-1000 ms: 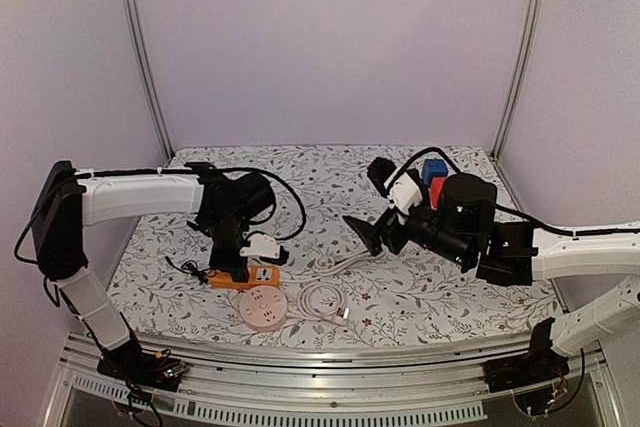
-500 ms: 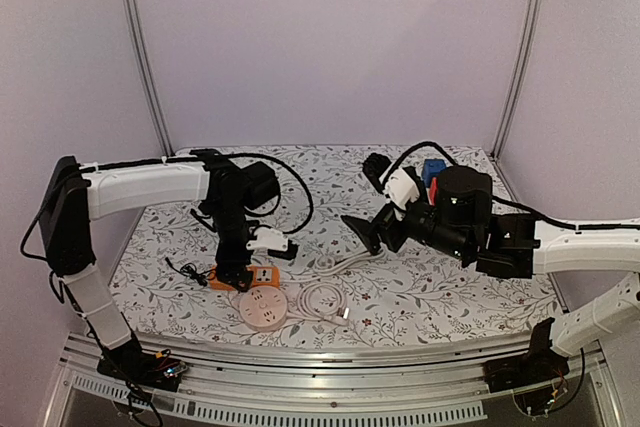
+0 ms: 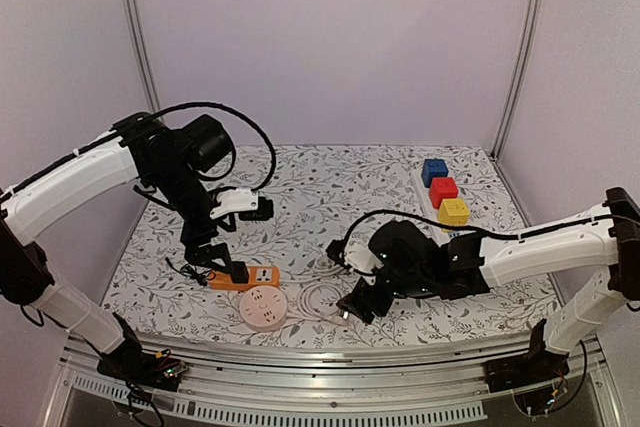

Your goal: Insert the plug

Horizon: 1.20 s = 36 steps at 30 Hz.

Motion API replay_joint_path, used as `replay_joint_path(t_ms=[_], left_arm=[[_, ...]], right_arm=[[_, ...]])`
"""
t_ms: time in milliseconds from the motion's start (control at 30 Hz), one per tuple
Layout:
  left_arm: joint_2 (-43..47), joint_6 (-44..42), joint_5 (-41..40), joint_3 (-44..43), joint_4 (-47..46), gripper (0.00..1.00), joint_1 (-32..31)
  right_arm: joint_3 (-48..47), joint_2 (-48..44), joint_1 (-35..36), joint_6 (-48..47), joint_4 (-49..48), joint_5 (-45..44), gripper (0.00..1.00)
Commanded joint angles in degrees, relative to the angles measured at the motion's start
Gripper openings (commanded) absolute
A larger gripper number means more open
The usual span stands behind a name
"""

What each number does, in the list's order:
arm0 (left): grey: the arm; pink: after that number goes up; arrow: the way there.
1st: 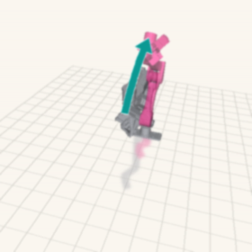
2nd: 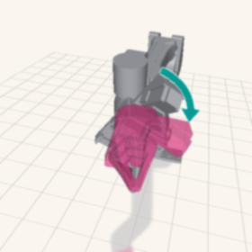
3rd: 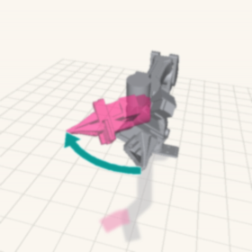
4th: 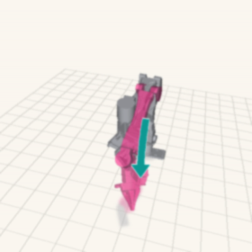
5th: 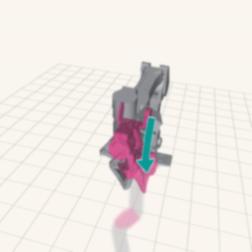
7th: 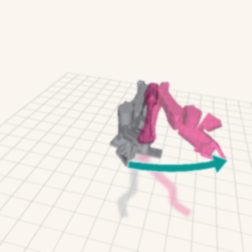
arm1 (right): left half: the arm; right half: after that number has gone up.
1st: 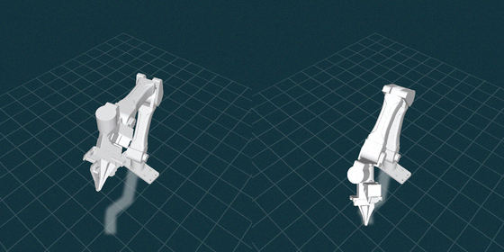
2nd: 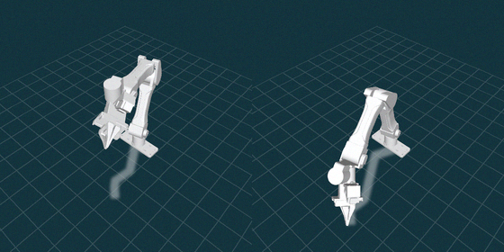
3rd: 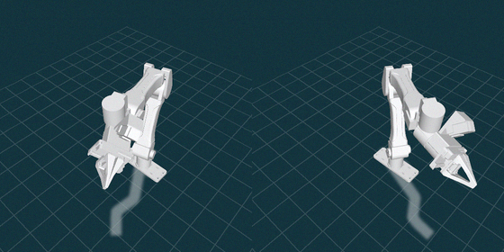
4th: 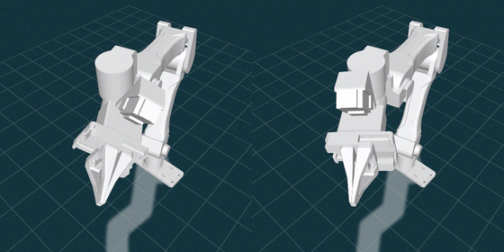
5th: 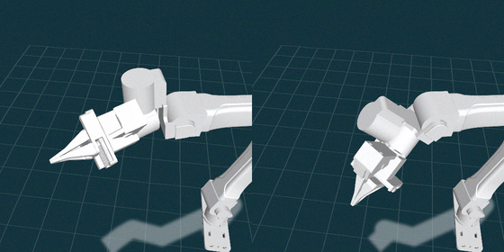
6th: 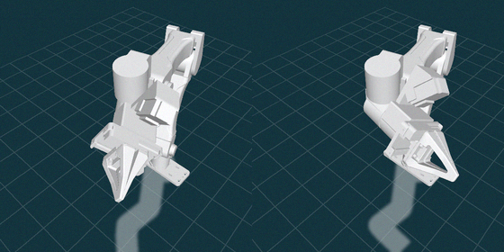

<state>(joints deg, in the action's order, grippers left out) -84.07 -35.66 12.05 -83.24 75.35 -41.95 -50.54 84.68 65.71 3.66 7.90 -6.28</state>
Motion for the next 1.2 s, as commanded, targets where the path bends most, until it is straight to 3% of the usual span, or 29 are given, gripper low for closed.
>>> replay_joint_path(t_ms=[0, 200, 367, 433, 533, 667, 1000, 1167], left_arm=[[2.52, 2.12, 3.05, 4.0, 3.14, 1.0, 1.9], [4.08, 2.39, 3.51, 5.28, 2.63, 0.99, 2.75], [3.88, 2.2, 3.47, 5.31, 2.53, 1.0, 2.76], [3.68, 2.17, 3.52, 5.08, 2.53, 1.0, 2.76], [3.25, 2.04, 3.46, 4.63, 2.43, 1.0, 2.76], [2.7, 2.0, 3.33, 4.05, 2.42, 0.99, 2.76], [2.59, 1.63, 4.08, 4.64, 2.4, 1.0, 2.76], [3.97, -2.86, 6.79, 5.44, 2.17, 1.0, 2.71]], right_arm=[[1.35, 7.55, 4.62, 0.27, 1.35, 1.6, 0.86], [2.26, 14.43, 5.66, 0.86, -5.32, -0.33, 0.74], [2.76, 15.44, 6.75, 0.47, -4.94, -7.33, 0.57], [3.41, 14.96, 7.04, 0.23, -5.1, -8.22, 0.54], [4.65, 13.87, 7.05, 0.13, -6.64, -8.81, 0.42], [5.07, 13.07, 7.0, -1.44, -9.53, -8.0, 0.28], [4.36, 13.65, 6.05, -8.93, -13.62, -3.29, 0.11], [4.24, 12.29, 4.7, -10.45, -13.56, -0.47, 0.0]])
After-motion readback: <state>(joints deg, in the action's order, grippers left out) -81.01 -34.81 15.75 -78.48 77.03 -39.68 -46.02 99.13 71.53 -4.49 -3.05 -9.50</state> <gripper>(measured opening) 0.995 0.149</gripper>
